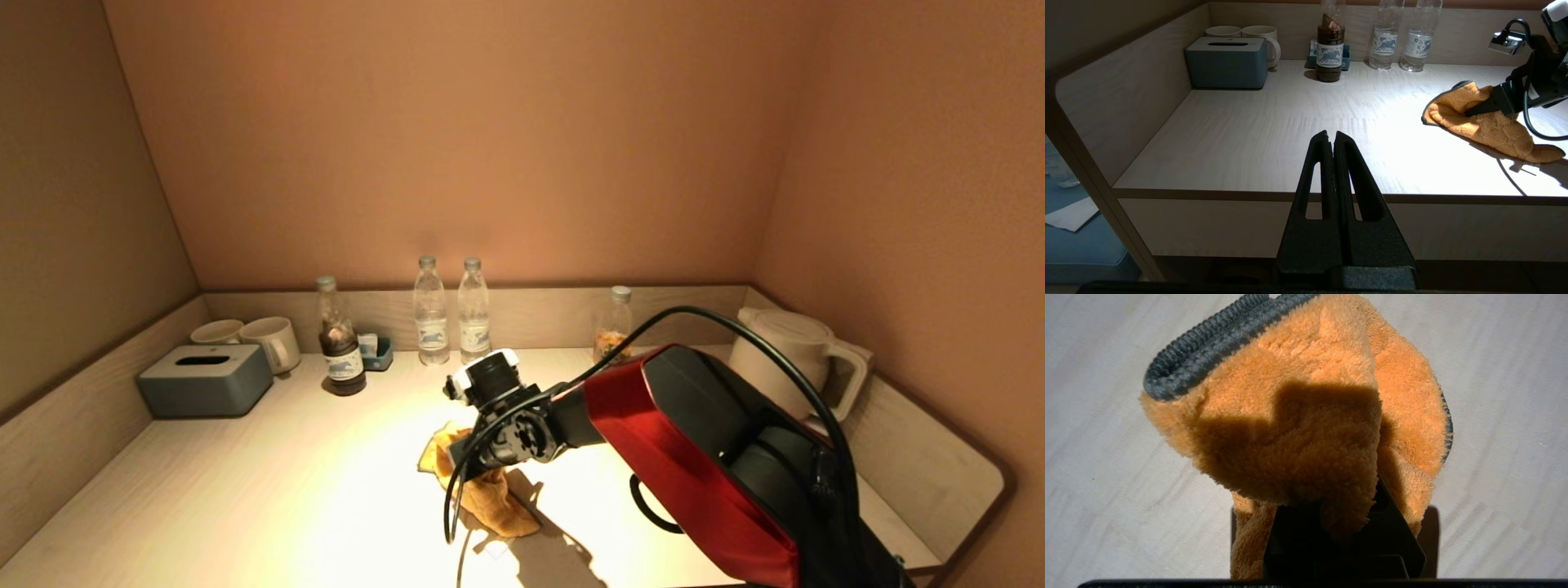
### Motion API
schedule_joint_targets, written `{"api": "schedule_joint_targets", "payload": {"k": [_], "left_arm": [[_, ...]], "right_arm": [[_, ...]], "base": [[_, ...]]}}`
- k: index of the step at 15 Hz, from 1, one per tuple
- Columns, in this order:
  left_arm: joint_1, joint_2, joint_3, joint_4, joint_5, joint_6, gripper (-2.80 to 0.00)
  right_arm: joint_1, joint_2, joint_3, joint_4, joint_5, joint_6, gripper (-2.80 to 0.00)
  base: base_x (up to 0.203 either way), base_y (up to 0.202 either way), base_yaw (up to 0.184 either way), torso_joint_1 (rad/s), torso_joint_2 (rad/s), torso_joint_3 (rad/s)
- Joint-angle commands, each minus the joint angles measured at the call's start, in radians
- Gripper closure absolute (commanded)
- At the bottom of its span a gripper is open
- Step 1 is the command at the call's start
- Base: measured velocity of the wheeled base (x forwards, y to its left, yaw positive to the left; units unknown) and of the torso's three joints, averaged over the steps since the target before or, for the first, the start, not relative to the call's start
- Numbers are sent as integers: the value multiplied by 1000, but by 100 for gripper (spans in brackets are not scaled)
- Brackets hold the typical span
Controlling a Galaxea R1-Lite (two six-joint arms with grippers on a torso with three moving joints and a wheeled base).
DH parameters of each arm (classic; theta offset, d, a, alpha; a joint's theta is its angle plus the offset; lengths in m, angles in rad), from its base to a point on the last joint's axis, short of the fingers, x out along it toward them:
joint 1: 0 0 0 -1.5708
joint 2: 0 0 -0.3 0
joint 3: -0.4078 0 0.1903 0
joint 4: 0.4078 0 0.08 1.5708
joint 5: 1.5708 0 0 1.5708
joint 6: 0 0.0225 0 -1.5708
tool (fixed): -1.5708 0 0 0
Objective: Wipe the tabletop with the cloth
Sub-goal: Sweep the stains on the table
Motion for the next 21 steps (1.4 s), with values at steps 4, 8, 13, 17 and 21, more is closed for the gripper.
{"api": "schedule_joint_targets", "payload": {"k": [4,8,13,17,21], "left_arm": [[0,0,0,0,1,0,0],[0,0,0,-1,1,0,0],[0,0,0,-1,1,0,0],[0,0,0,-1,1,0,0],[0,0,0,0,1,0,0]], "right_arm": [[-103,-13,29,0,-1,-8,0],[-187,-2,25,-2,-1,-15,0],[-260,-18,32,4,-2,-39,0],[-303,-48,63,5,-2,-40,0],[-315,-81,112,1,-2,-40,0]], "base": [[0,0,0,0,0,0],[0,0,0,0,0,0],[0,0,0,0,0,0],[0,0,0,0,0,0],[0,0,0,0,0,0]]}}
